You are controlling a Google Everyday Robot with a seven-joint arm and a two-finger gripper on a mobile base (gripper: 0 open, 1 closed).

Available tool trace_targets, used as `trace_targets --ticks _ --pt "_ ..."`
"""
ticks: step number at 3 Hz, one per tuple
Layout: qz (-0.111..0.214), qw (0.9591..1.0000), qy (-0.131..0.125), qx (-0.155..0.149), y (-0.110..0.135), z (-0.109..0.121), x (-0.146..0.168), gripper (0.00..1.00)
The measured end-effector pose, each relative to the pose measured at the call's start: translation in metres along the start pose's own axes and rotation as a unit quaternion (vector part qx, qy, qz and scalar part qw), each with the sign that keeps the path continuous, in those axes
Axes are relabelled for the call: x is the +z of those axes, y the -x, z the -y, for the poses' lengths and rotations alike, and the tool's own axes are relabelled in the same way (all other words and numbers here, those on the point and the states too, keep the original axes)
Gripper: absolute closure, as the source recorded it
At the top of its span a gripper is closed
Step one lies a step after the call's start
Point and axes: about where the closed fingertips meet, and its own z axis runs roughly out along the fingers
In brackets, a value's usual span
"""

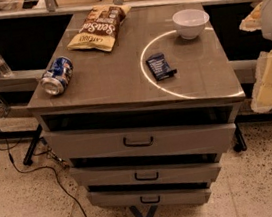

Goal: Move white bowl near brown chip bag

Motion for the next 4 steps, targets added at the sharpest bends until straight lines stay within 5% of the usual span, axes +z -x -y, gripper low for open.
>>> trace_targets --ticks 1,2,3,4 --pt "0.003 1.0000 -0.002 -0.002 0.002 0.005 0.002 0.00" --pt "0.074 0.9949 -0.045 -0.050 0.051 0.110 0.045 0.00" --pt "0.126 0.9867 -0.058 -0.085 0.090 0.177 0.088 0.00" --pt "0.141 0.9840 -0.072 -0.082 0.094 0.201 0.091 0.00"
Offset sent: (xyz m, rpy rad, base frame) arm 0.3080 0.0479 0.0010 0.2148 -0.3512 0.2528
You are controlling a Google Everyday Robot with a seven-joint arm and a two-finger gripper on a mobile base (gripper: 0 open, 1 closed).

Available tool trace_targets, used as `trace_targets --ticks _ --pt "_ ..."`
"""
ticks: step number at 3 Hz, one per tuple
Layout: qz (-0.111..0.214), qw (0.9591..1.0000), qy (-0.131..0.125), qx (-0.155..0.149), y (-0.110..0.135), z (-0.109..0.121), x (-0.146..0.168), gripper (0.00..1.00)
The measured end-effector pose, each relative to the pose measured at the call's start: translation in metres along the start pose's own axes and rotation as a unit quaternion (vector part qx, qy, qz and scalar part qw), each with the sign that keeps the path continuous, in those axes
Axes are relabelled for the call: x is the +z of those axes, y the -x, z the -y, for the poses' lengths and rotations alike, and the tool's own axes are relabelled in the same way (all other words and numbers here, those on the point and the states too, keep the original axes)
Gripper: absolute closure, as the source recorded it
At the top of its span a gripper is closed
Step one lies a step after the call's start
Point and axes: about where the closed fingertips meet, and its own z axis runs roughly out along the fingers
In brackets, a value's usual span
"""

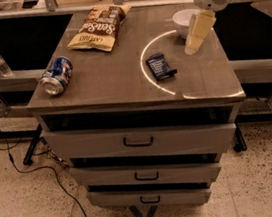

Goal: Move white bowl near brown chip bag

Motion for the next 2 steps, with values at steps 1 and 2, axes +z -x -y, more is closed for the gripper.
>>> trace_targets --ticks 1,2 --pt "-0.001 1.0000 -0.005 0.004 -0.001 0.001 0.001 0.00" --pt "0.016 0.9978 -0.042 0.048 -0.026 0.029 0.025 0.00"
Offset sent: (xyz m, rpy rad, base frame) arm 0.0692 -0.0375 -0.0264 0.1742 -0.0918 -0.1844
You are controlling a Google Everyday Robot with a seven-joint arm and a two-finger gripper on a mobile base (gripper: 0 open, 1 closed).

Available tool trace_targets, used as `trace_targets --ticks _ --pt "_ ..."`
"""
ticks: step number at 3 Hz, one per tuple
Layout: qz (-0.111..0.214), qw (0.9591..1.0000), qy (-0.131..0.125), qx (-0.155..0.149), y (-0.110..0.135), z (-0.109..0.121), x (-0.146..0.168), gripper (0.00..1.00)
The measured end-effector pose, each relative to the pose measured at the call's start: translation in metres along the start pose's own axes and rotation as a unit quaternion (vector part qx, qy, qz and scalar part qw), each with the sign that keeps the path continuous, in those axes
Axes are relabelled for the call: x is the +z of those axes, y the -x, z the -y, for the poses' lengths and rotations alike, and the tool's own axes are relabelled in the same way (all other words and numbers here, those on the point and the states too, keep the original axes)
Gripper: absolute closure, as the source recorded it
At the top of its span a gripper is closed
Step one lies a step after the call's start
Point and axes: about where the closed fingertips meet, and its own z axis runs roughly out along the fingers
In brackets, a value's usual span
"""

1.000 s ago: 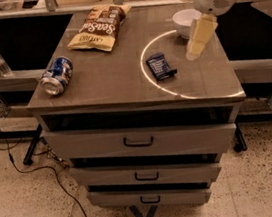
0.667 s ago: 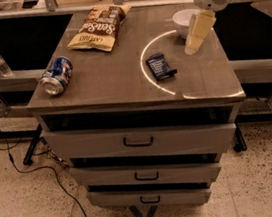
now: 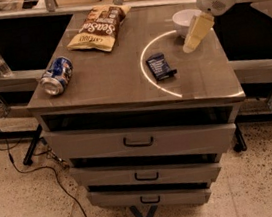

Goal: Move white bowl near brown chip bag

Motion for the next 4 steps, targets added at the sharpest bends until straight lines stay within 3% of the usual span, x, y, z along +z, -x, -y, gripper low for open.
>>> trace_targets --ticks 1,3,4 --pt "-0.003 0.9988 -0.035 0.035 -0.033 0.031 0.029 0.00" --pt "-0.039 0.9960 -0.047 0.065 -0.082 0.060 0.079 0.00" --pt "-0.049 0.9946 -0.046 0.079 -0.093 0.066 0.097 0.12"
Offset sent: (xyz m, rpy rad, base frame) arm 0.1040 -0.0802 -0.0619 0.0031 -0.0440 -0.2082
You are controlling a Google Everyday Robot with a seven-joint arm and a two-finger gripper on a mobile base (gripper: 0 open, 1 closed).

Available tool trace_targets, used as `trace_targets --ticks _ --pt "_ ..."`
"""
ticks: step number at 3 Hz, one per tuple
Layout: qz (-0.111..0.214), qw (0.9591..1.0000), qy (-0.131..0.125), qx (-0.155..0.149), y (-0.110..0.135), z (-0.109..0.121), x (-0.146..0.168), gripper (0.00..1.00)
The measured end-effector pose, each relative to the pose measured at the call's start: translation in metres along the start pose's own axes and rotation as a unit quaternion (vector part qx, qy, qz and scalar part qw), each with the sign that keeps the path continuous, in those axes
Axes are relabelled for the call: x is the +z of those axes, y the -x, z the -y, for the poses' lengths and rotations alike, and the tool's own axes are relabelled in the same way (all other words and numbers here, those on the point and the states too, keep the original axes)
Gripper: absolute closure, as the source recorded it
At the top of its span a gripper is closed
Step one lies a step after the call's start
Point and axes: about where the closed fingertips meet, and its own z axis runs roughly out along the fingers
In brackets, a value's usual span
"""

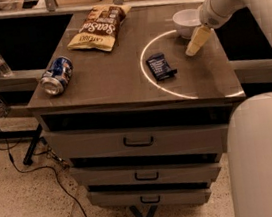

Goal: Move white bowl near brown chip bag

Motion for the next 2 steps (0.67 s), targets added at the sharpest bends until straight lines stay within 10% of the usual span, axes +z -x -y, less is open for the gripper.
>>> trace_targets --ticks 2 --pt "-0.001 1.0000 0.000 0.004 0.0011 0.0036 0.0009 0.68"
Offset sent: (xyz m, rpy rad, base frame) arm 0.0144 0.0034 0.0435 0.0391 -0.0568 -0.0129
